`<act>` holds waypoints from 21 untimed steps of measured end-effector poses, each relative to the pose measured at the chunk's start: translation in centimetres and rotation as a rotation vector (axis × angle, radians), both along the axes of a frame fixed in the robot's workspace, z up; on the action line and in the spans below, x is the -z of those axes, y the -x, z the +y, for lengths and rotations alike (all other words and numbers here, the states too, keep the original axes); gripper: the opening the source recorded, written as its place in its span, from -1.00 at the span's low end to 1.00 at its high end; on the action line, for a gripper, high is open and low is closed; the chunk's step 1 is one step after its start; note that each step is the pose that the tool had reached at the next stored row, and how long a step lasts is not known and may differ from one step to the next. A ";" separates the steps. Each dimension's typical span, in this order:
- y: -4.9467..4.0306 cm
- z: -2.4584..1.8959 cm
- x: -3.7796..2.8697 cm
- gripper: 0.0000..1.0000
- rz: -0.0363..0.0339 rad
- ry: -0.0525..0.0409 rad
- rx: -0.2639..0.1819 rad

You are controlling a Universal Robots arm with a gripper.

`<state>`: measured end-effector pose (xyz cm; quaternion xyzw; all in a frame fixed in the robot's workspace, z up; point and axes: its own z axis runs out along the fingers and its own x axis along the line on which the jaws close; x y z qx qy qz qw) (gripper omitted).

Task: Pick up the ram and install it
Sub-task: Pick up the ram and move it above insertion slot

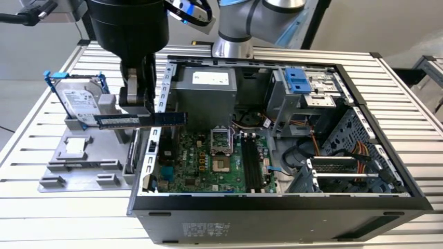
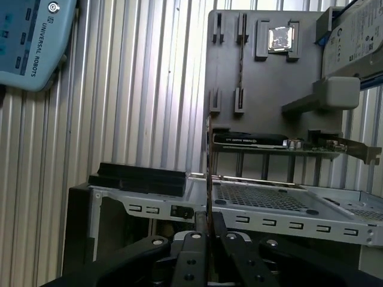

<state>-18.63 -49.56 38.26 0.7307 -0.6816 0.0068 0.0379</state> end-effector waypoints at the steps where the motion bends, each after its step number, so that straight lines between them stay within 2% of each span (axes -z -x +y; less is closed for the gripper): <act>1: -0.07 0.00 0.00 -1.00 0.0000 0.0000 0.000; 21: -1.45 0.00 0.00 -1.00 0.0000 0.0000 0.000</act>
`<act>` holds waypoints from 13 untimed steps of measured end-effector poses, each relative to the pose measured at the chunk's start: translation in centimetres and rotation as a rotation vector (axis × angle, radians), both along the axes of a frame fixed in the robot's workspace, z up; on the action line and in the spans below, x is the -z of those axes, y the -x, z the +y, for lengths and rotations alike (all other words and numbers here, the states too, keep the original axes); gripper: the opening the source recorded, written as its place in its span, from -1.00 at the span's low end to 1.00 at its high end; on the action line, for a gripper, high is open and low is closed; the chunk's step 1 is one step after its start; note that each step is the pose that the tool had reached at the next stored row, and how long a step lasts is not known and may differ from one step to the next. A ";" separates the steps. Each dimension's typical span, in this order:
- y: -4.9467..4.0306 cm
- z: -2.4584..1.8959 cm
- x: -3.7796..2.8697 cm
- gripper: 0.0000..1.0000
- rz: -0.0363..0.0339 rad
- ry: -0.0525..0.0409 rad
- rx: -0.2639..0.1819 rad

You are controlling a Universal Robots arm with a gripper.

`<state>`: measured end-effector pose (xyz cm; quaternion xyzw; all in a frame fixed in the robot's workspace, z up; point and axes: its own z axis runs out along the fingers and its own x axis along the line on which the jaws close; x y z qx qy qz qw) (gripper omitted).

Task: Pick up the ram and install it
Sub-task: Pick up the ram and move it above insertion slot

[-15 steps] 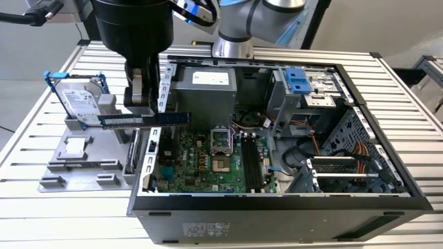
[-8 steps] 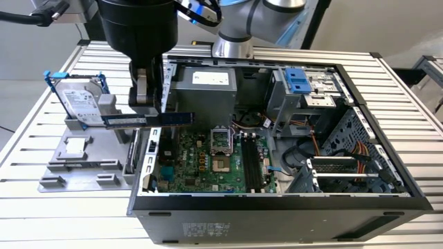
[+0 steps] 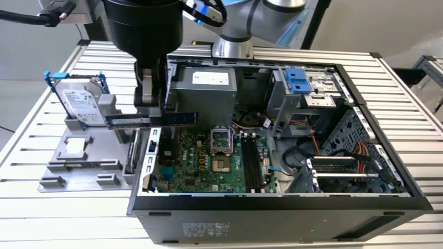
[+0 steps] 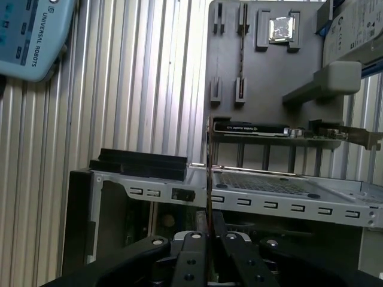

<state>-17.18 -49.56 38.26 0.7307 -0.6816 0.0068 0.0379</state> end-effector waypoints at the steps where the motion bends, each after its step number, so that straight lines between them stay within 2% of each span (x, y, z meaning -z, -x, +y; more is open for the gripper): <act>1: -0.07 0.00 0.00 -1.00 0.0000 0.0000 0.000; 13: -0.85 0.00 0.00 -1.00 0.0000 0.0000 0.000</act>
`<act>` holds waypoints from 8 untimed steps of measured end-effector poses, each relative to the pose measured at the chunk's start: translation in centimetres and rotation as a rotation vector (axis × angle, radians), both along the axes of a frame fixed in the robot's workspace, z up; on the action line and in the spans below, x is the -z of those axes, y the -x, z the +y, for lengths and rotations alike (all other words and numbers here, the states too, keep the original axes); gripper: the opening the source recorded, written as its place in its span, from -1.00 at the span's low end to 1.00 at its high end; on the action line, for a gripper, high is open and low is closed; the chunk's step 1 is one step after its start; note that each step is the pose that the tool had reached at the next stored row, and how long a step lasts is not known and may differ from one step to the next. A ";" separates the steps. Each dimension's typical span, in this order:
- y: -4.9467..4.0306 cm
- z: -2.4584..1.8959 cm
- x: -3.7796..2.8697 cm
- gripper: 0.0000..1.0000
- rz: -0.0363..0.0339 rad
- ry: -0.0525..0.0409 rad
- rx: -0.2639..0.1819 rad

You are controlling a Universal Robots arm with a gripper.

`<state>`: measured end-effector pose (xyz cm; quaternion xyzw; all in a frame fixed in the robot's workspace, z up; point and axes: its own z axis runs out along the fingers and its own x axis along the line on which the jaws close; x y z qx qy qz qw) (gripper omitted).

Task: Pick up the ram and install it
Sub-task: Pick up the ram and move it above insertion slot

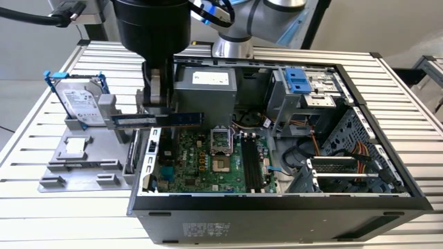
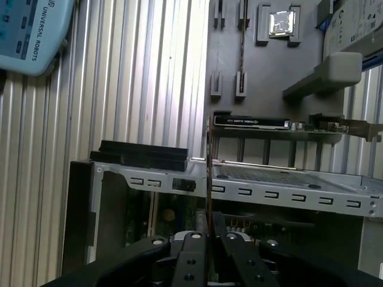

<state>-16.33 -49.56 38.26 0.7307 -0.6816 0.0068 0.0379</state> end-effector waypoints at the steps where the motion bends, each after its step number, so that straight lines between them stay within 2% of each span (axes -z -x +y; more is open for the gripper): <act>1: -0.07 0.00 0.00 -1.00 0.0000 0.0000 0.000; 8: -0.53 0.00 0.00 -1.00 0.0001 0.0001 0.000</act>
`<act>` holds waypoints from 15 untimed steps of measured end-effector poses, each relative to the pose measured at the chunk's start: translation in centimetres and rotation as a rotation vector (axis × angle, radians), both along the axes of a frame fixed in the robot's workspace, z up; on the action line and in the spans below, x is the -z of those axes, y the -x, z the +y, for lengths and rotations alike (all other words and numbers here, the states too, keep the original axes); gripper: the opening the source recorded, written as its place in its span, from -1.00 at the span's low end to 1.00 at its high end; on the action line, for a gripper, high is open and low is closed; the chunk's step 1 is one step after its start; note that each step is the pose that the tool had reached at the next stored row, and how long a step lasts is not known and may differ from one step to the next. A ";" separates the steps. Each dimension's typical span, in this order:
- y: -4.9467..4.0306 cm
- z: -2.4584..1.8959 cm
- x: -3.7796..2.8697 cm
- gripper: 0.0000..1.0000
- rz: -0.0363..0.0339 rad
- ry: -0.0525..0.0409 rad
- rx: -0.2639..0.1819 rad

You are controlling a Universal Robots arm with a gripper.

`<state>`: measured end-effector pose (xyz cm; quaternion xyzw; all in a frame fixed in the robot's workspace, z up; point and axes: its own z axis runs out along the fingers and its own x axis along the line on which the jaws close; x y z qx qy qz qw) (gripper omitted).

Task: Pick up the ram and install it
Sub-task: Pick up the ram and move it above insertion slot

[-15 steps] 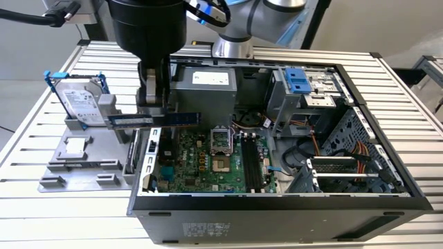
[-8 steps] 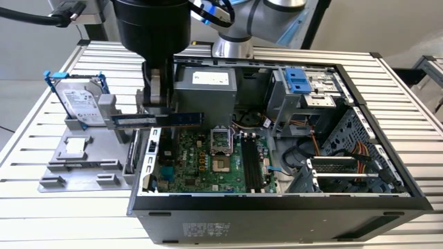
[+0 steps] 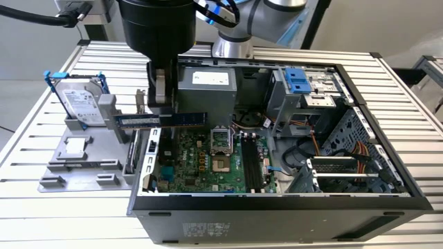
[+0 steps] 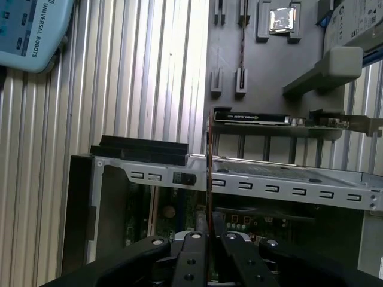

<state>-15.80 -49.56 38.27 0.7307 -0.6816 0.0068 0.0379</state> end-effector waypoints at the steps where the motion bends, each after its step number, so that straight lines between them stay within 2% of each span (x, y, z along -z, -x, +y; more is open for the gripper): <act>1: -0.07 0.00 0.00 -1.00 0.0000 -0.0001 0.000; 15: -1.12 0.00 0.00 -1.00 0.0000 0.0000 0.000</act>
